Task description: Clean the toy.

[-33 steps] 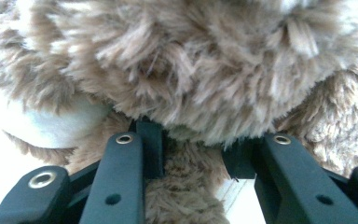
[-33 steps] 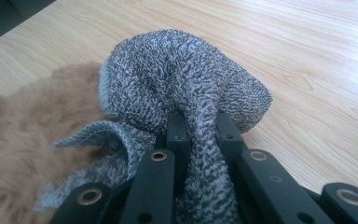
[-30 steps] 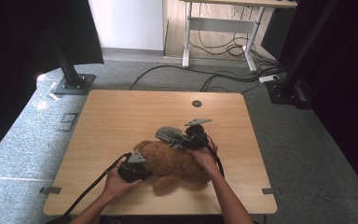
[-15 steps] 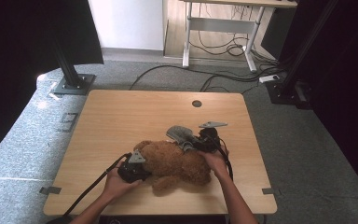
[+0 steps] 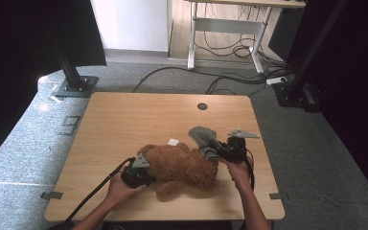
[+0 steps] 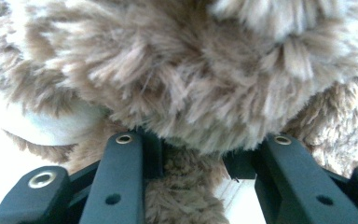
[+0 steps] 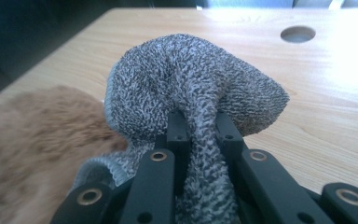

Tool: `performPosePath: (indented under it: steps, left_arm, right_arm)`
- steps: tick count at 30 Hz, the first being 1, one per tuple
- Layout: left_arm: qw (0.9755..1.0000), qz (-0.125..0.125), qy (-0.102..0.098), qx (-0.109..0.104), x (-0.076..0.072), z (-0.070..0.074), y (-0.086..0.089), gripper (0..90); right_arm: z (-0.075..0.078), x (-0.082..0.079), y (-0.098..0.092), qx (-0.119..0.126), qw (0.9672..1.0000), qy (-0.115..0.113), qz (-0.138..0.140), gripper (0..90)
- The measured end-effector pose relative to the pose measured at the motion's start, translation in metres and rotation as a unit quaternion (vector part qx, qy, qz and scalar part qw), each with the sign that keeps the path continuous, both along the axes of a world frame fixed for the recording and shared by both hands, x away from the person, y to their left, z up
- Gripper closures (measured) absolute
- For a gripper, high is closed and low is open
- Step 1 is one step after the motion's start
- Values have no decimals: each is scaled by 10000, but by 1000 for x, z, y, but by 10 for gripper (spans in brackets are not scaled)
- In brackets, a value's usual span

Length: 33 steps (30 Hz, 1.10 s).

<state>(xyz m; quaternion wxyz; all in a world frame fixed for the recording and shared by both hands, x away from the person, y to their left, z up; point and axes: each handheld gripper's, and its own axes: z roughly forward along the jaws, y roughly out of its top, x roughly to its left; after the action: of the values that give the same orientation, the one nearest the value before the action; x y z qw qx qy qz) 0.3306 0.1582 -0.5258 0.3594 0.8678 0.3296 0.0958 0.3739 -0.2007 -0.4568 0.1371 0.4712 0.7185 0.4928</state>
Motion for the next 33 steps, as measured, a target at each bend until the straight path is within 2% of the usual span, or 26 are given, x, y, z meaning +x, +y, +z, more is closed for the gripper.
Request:
performPosePath:
  steps: [3,7,11,15,17,22,25,27,33]
  left_arm:
    - [10000,15,9,-10,0,0,0,630]
    - [10000,18,10,-10,0,0,0,630]
    - [10000,16,13,-8,0,0,0,629]
    - [10000,12,3,-4,-1,0,-1,626]
    - [10000,13,-4,0,-1,0,-1,624]
    - [10000,57,-5,-20,-1,0,-1,621]
    - [9999,103,-28,-10,0,0,-1,622]
    - [9996,245,-125,93,0,0,-2,627]
    - [9984,470,-264,195,6,-1,-1,638]
  right_arm:
    - [5,-9,-4,101,9999,-60,77,805]
    - [6,-19,-6,92,9997,-50,210,805]
    - [1,-30,-6,-53,9995,15,312,806]
    - [-3,-38,-5,-304,9990,17,318,806]
    - [-4,-40,-7,-280,9991,45,313,807]
    - [-16,-40,-2,-338,9992,53,200,811]
    - [-20,-36,-2,-190,9996,115,148,813]
    - [-23,-31,0,-116,9997,158,130,815]
    - [-27,-14,14,-100,9997,164,116,816]
